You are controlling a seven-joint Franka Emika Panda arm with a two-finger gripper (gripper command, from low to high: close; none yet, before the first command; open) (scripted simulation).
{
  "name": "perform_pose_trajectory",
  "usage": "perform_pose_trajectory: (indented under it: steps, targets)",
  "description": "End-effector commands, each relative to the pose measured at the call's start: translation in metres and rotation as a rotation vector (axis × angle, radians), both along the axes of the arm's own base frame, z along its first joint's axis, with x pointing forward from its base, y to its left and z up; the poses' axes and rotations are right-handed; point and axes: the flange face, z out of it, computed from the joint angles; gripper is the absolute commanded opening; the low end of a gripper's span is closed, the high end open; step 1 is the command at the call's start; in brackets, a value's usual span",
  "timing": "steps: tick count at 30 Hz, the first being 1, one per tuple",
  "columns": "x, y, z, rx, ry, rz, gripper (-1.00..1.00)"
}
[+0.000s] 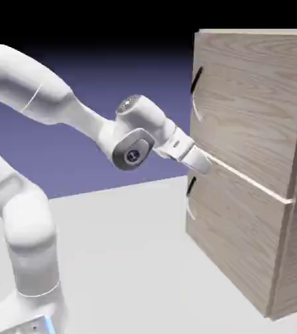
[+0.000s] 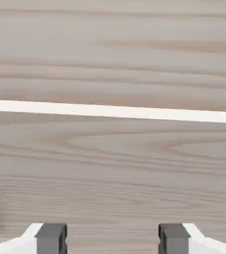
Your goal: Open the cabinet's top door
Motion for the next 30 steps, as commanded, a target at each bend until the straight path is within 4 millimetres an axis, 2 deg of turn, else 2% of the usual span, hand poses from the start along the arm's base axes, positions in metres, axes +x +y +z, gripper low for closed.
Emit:
perform_pose_trajectory:
  steps: [1, 9, 16, 23, 30]
  targets:
    - [-0.003, -0.003, 0.011, 0.012, -0.021, -0.019, 0.0]
    - [-0.035, -0.009, 0.089, 0.093, -0.196, -0.136, 0.0]
    - [-0.068, 0.009, 0.139, 0.138, -0.346, -0.187, 0.0]
    - [-0.09, 0.047, 0.166, 0.15, -0.485, -0.194, 0.0]
    - [-0.093, 0.096, 0.169, 0.129, -0.599, -0.164, 0.0]
